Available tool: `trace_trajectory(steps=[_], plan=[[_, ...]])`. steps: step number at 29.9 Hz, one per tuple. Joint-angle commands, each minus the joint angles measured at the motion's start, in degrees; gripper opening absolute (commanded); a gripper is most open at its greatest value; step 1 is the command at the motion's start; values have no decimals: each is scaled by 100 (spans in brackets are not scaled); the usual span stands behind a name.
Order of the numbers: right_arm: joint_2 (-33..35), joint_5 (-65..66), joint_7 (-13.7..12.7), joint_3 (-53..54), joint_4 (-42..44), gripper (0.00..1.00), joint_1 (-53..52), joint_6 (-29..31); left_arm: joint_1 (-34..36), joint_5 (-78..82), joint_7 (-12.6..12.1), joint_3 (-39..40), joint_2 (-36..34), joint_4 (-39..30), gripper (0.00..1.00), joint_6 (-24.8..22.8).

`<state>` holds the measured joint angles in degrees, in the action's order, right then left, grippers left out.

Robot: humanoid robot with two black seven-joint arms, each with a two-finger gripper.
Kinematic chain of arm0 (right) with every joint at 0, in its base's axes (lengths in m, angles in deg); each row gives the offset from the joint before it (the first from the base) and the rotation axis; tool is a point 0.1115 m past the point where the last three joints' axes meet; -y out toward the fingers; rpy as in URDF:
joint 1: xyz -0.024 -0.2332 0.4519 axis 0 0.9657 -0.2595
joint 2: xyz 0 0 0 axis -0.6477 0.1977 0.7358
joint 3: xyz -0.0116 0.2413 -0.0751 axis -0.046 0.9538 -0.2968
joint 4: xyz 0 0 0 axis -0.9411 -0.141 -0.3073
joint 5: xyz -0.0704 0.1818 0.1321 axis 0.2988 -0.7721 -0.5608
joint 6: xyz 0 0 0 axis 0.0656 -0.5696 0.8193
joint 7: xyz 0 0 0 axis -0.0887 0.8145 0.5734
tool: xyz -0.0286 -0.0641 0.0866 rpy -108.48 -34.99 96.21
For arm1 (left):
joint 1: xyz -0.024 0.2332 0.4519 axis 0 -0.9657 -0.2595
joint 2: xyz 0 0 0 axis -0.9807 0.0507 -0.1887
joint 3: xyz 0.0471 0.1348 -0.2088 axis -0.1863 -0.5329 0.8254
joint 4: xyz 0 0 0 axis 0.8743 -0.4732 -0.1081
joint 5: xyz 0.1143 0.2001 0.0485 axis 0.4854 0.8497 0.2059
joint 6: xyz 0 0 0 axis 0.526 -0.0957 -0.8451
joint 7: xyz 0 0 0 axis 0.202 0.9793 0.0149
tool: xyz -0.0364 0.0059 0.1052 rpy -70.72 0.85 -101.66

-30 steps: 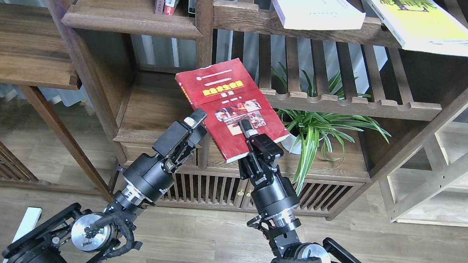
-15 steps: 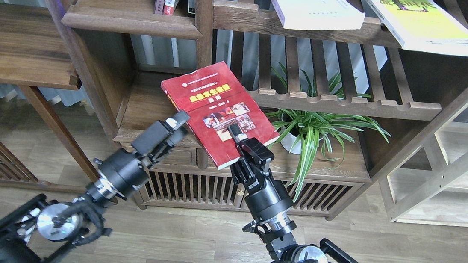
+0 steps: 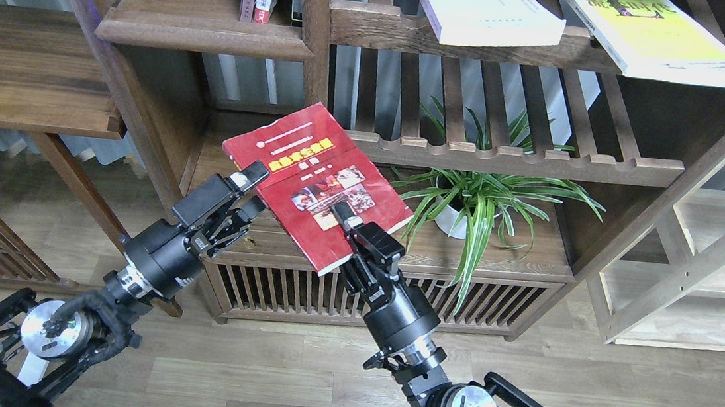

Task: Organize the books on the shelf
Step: 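Bring the left gripper to the red book and grasp its edge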

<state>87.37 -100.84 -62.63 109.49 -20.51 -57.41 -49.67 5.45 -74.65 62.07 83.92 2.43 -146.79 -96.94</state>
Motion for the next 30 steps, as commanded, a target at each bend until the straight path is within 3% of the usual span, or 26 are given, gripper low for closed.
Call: trace_trajectory(steps=[1,9,19,24,30], plan=[[-66,68,1,-59,0,4,4,0,103,-9,-4,-35,20,31,97,0],[-66,103,-157,-191,0,4,31,0,191,-484,-21,-167,3,49,95,0],[-83,103,-174,-209,9,4,31,0,200,-431,-21,-325,3,128,89,0],[-83,103,-174,-218,9,4,31,0,191,-422,-4,-325,3,137,81,0],[-83,121,-183,-244,9,5,31,0,182,-422,40,-316,12,128,64,0]])
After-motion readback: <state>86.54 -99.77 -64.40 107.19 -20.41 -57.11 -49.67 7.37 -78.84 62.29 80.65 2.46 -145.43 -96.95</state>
